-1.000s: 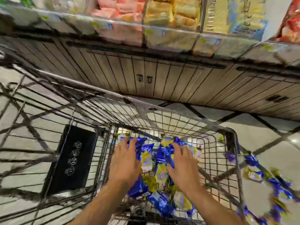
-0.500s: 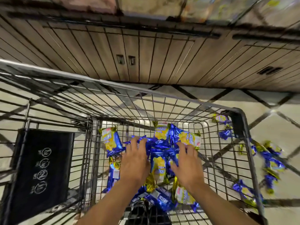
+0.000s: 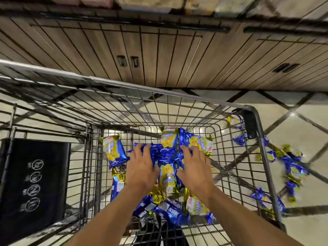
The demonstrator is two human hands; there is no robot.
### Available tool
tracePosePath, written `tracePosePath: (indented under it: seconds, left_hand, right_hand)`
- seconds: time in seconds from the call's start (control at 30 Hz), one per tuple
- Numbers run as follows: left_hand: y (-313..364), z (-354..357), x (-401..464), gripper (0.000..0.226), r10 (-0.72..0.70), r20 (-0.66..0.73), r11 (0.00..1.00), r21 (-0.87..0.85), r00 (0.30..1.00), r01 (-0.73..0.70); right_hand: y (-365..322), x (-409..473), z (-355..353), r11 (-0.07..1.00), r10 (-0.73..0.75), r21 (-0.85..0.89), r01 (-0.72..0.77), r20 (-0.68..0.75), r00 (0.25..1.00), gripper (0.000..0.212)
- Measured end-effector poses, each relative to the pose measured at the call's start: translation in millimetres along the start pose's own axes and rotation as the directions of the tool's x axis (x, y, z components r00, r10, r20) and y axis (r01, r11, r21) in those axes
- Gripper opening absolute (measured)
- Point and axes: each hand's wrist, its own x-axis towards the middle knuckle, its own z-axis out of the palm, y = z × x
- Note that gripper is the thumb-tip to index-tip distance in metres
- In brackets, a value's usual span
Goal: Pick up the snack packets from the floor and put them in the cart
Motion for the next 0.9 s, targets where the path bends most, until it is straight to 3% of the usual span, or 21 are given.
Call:
tracePosePath:
  seconds: [0.17,0.4,0.6,0.9]
  left_hand:
    - [4,-26,-24,0.070,-0.034,-0.015,0.999,-0.041,0.999,0.033]
    - [32,-109,-82,0.066,0.049,-0.049,0.999,0.013,0.998,-0.048]
    - [95,-185,-123,0.063,0.195,-0.146,0.981,0.019,0.970,-0.195]
    - [189,-235,-149,0.054,0.400,-0.240,0.916,0.110,0.884,-0.385]
  right_hand:
    - [-5,-18,-22,0.999,0.000,0.035,0.000,0.006,1.000,0.074]
    - [-29,-68,-107,0.992,0.011,0.130,0.001,-0.087,0.996,0.070]
    - [-36,-114,-188,0.976,-0.003,0.211,0.064,-0.277,0.961,0.067]
    - [11,-153,-262,0.969,0.105,0.249,-0.001,-0.406,0.908,0.061]
